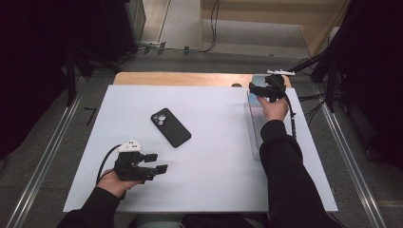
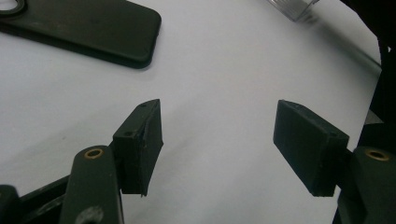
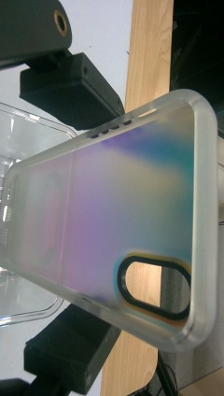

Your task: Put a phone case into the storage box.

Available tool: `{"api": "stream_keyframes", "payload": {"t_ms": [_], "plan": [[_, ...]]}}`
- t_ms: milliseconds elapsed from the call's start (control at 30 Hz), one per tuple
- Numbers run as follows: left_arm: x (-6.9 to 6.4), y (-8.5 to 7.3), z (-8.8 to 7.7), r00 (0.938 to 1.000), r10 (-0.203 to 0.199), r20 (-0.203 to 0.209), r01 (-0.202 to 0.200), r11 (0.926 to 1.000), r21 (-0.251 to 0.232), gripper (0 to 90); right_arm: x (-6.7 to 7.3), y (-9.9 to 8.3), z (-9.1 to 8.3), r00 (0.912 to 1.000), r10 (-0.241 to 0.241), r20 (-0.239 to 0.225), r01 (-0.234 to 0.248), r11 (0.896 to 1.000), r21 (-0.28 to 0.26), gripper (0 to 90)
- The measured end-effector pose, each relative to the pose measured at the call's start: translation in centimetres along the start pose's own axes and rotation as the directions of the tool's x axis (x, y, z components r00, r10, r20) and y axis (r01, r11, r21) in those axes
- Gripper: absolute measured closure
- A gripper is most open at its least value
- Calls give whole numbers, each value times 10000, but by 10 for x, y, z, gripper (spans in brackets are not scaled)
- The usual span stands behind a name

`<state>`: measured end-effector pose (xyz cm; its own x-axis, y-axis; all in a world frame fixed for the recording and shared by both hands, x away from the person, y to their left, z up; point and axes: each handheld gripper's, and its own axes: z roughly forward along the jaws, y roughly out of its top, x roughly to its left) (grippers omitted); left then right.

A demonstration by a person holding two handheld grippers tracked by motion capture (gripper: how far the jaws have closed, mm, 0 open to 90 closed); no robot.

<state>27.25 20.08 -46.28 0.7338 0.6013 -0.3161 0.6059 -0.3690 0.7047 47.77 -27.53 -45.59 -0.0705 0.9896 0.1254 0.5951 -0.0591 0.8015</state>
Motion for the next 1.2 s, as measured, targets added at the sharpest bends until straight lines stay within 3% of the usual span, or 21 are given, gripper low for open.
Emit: {"api": "stream_keyframes", "payload": {"t_ms": [333, 833, 933, 1033, 1200], "plan": [[1, 0, -1, 10000, -52, -45, 52, 10000, -13, 330, -3, 2, -10, 9983, 331, -486, -315, 9989, 335, 10], [3, 4, -1, 9999, -156, -59, 155, 9998, -93, 329, -6, -7, -56, 9920, 33, -1262, 27, 9989, 472, 11], [4, 5, -1, 9998, -189, -76, 188, 9998, -81, 330, -5, -11, -66, 9857, 16, -1684, 59, 9990, 439, 11], [6, 7, 0, 9998, -198, -21, 198, 9998, -70, 330, 2, -17, -77, 9781, -388, -2044, 485, 9979, 427, 13], [8, 10, 2, 9995, -303, -6, 303, 9995, -1, 329, 15, -25, -93, 9573, -702, -2805, 800, 9965, 237, 13]]}}
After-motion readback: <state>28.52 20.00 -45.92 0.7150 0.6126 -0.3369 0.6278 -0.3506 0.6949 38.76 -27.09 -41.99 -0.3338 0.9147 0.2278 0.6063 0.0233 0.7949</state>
